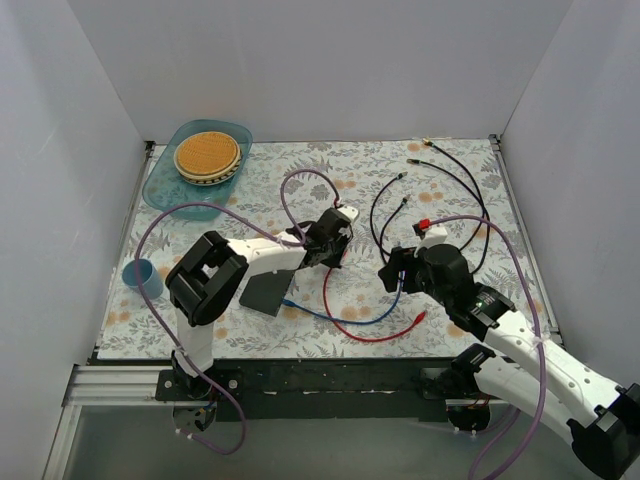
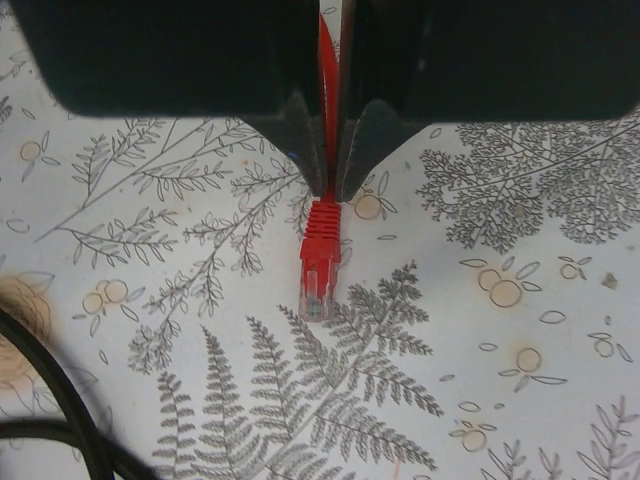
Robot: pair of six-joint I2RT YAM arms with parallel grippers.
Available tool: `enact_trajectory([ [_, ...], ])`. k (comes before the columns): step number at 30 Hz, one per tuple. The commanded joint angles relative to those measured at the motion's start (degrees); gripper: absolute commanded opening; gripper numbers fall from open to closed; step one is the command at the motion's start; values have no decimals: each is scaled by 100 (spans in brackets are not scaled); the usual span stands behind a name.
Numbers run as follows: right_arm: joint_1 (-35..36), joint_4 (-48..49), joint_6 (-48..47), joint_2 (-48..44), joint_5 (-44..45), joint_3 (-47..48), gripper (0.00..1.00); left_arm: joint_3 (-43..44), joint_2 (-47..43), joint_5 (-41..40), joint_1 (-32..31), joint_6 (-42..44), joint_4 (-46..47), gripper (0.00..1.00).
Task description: Insert the plug into the switch port
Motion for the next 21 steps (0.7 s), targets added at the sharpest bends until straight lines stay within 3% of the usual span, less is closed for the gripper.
enact_trajectory([
  [1, -25, -9, 9, -173, -87, -50, 80, 907, 78, -682, 94, -59, -410, 0],
  [9, -42, 728, -25, -192, -579, -121, 80, 2062, -176, -736, 560, -621, -753, 0],
  [16, -60, 2055, -184, 423, -1081, 221, 80, 1316, -1379, -981, 868, -1333, -43, 0],
  [21, -77, 3022, -210, 1556, -1950, 879, 80, 754, -2354, -850, 868, -1579, 196, 0],
])
